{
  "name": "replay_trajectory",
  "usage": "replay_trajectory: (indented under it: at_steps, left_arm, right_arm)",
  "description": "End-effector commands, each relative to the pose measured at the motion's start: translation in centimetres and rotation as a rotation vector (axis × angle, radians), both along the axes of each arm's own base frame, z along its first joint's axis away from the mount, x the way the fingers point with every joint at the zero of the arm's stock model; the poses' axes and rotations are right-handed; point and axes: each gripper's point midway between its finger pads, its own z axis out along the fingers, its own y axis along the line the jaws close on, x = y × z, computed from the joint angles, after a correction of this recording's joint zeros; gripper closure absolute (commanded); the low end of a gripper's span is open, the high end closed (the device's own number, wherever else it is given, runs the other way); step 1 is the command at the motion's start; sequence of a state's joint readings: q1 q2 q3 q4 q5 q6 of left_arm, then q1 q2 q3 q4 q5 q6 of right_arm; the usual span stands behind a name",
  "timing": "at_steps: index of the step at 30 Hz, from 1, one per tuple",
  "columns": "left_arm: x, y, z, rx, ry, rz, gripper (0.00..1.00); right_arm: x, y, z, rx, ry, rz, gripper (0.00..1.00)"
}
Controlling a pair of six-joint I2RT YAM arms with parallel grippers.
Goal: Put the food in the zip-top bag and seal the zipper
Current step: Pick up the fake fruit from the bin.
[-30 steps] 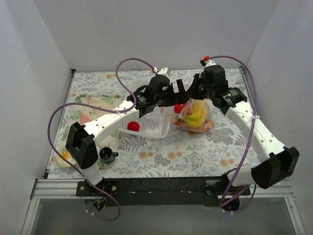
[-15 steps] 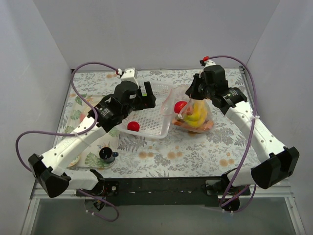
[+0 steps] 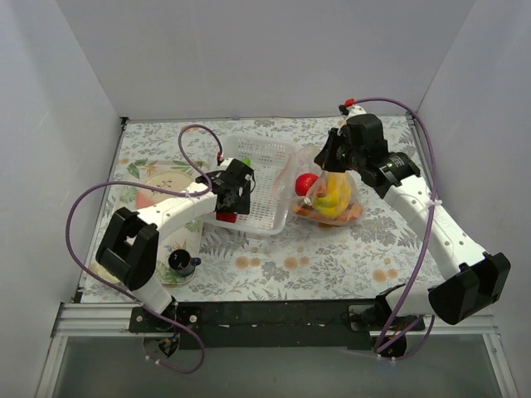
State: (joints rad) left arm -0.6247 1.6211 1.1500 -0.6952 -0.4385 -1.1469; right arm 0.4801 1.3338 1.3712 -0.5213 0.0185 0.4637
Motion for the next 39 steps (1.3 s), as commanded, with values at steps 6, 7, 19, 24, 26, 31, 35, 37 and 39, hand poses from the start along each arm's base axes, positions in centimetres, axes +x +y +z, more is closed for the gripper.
replay_trajectory:
  at_steps: [6,7,19,24,26,31,35,37,39]
  left_arm:
    - [0.9,-0.8,-1.3,-0.006,-0.007,-0.001,0.16]
    - [0.9,-0.9,-1.7,-0.007,0.001,-0.004,0.18]
    - [0.8,-2.0,-3.2,-0.054,0.022,-0.023,0.47]
    - [2.0,-3.9,1.7,-0.162,-0.062,-0.059,0.64]
    - [2.9,-4.9,5.5,-0.221,-0.124,-0.075,0.64]
    - [2.5,-7.5,14.8,-0.428,-0.251,-0.155,0.66]
    - [0.9,-10.4,18.9,-0.566,-0.293,-0.212,0.66]
    - [0.5,-11.2,20.4,-0.606,-0.318,-0.215,0.67]
    - [0.0,-12.6,21.2,-0.666,-0.324,-0.245,0.67]
  right_arm:
    - [0.1,0.4,1.9,0.034,-0.077,0.02,0.99]
    - [0.2,0.5,1.9,0.033,-0.076,0.02,0.99]
    - [0.2,0.4,1.9,0.029,-0.071,0.019,0.99]
    - [0.2,0.3,2.0,0.024,-0.073,0.019,0.99]
    - [0.2,0.3,2.1,0.021,-0.072,0.017,0.99]
    - [0.5,0.4,2.2,0.017,-0.072,0.013,0.99]
    - [0.5,0.6,2.2,0.032,-0.069,0.016,0.99]
    - [0.6,0.7,2.0,0.028,-0.063,0.016,0.99]
    - [0.6,0.8,2.3,0.028,-0.063,0.015,0.99]
